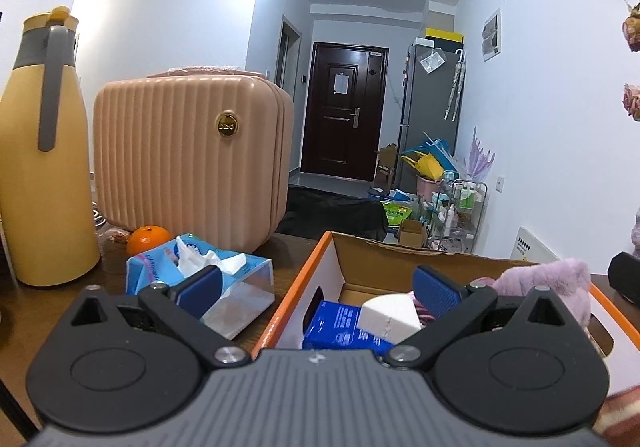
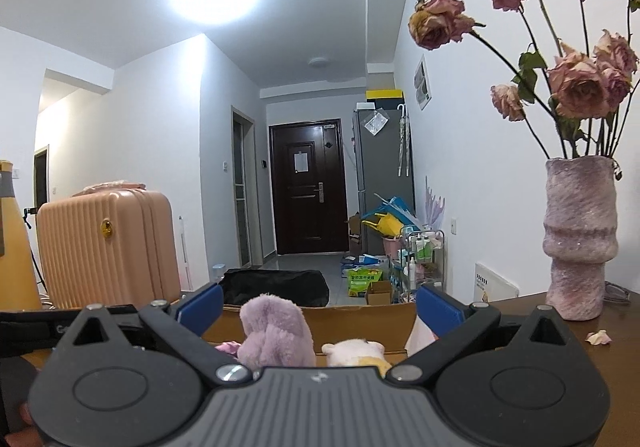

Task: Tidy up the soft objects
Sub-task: 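Withdraw both grippers from the box back toward the table, then lower the right gripper onto the light-blue fluffy pom-pom and close it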

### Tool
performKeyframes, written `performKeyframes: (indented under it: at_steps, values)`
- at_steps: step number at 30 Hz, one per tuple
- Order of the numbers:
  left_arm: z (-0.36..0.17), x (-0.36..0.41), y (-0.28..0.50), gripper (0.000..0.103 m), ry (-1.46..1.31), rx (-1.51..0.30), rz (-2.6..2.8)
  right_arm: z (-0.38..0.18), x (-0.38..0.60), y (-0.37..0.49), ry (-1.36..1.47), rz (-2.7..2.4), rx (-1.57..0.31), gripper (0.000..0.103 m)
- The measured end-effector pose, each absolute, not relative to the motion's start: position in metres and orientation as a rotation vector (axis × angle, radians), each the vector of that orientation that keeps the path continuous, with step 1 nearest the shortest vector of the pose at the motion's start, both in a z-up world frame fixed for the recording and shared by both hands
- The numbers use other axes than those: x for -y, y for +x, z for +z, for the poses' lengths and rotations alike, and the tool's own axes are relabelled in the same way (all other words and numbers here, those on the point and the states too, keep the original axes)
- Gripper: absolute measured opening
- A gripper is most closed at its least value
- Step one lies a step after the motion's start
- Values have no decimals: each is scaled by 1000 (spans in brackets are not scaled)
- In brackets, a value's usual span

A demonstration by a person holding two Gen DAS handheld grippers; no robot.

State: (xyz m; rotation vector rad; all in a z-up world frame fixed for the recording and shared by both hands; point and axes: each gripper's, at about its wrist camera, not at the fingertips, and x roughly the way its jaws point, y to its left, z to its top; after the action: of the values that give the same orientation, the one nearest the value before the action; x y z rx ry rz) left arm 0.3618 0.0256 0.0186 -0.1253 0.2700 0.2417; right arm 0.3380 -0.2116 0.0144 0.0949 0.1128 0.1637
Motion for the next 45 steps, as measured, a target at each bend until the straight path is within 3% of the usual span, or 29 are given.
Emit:
performKeyframes:
  at_steps: [45]
  values:
    - [-1,-18,242,103,-2,-369,181,-6,233,216,-26,174,-264,103]
